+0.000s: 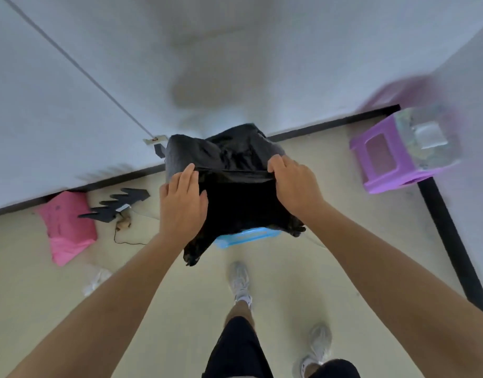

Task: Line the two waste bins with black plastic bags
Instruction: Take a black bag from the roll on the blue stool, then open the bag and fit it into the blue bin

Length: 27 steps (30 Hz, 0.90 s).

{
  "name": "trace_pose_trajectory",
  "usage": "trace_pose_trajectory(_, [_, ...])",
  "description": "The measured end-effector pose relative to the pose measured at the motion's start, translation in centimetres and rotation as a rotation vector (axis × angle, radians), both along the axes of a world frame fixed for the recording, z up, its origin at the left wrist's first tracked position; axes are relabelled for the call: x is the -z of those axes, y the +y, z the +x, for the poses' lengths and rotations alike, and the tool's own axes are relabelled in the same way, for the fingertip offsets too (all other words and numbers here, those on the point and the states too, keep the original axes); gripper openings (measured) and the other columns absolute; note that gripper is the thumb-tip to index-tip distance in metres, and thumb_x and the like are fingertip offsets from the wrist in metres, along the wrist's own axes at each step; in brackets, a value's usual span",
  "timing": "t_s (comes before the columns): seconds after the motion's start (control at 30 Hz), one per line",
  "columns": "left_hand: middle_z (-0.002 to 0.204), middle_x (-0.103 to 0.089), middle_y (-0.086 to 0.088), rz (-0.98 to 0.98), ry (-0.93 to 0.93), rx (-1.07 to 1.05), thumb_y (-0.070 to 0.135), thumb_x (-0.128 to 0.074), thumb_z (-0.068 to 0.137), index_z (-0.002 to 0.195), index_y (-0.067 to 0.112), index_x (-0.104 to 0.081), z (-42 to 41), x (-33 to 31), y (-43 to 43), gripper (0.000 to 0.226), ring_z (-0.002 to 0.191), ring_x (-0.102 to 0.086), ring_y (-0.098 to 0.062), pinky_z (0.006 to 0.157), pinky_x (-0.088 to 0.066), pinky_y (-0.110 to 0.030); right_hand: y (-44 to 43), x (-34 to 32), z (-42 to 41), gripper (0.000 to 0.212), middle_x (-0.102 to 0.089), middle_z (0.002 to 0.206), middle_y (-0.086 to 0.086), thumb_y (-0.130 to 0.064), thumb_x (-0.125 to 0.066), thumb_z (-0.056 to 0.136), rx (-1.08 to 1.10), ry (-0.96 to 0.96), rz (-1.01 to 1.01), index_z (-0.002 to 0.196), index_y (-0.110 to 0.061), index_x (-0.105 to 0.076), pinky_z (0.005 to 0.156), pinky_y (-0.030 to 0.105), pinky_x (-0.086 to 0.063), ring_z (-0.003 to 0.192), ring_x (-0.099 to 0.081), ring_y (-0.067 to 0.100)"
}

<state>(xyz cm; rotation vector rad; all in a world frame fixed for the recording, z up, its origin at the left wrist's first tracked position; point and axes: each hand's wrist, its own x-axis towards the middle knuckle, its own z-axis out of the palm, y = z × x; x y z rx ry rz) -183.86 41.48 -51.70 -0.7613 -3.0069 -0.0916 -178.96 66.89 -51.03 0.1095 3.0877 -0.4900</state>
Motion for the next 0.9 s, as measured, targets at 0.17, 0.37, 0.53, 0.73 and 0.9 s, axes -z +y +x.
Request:
trace_pose_trajectory(0.17, [0.138, -0.050, -0.014, 0.033, 0.161, 0.031, 0.021, -0.059, 0.089, 0.132, 0.005, -0.045, 3.5, -12.1, 6.8, 0.048, 0.113, -0.052, -0.034, 0.087, -0.044, -0.051, 7.2, -11.1, 4.4, 0.042, -0.054, 0.107, 0.010, 0.004, -0.057, 0.082, 0.163, 0.001, 0.072, 0.121, -0.012, -0.052, 0.056, 0.033, -0.038, 0.085, -0.058, 0.029])
trace_pose_trajectory(0.37, [0.137, -0.049, -0.018, 0.094, 0.230, 0.264, 0.023, -0.069, 0.083, 0.137, 0.013, -0.043, 13.0, -21.7, 22.4, 0.061, 0.120, -0.048, -0.037, 0.092, -0.044, -0.054, 21.6, -21.6, 21.3, 0.021, -0.063, 0.083, 0.005, -0.005, -0.048, 0.090, 0.416, -0.070, 0.186, 0.108, -0.011, -0.055, 0.057, 0.032, -0.037, 0.073, -0.061, 0.030])
trace_pose_trajectory(0.53, [0.136, -0.050, -0.020, 0.146, 0.188, 0.744, 0.003, -0.078, 0.071, 0.141, 0.016, -0.044, 23.2, -26.9, 40.5, 0.078, 0.117, -0.052, -0.040, 0.086, -0.051, -0.049, 32.5, -27.5, 42.0, 0.028, -0.058, 0.078, 0.003, -0.006, -0.041, 0.086, 0.972, -0.029, -0.022, 0.104, -0.019, -0.058, 0.062, 0.034, -0.046, 0.072, -0.060, 0.029])
trace_pose_trajectory(0.73, [0.130, -0.053, -0.014, 0.334, -0.072, 1.436, -0.004, -0.074, 0.068, 0.143, 0.019, -0.036, 45.3, -29.7, 54.2, 0.088, 0.111, -0.054, -0.034, 0.068, -0.057, -0.044, 30.3, -30.3, 69.2, 0.028, -0.072, 0.074, 0.007, -0.008, -0.044, 0.090, 1.753, 0.473, -0.651, 0.099, -0.016, -0.070, 0.049, 0.027, -0.056, 0.054, -0.069, 0.016])
trace_pose_trajectory(0.9, [0.129, -0.056, -0.012, 0.396, -0.330, 1.964, -0.002, -0.064, 0.084, 0.146, 0.016, -0.032, 64.9, -28.4, 52.6, 0.072, 0.105, -0.060, -0.027, 0.075, -0.056, -0.036, 14.9, -29.3, 84.7, 0.023, -0.065, 0.081, 0.007, -0.016, -0.045, 0.097, 2.270, 0.866, -0.736, 0.099, -0.015, -0.068, 0.061, 0.036, -0.060, 0.068, -0.071, 0.026])
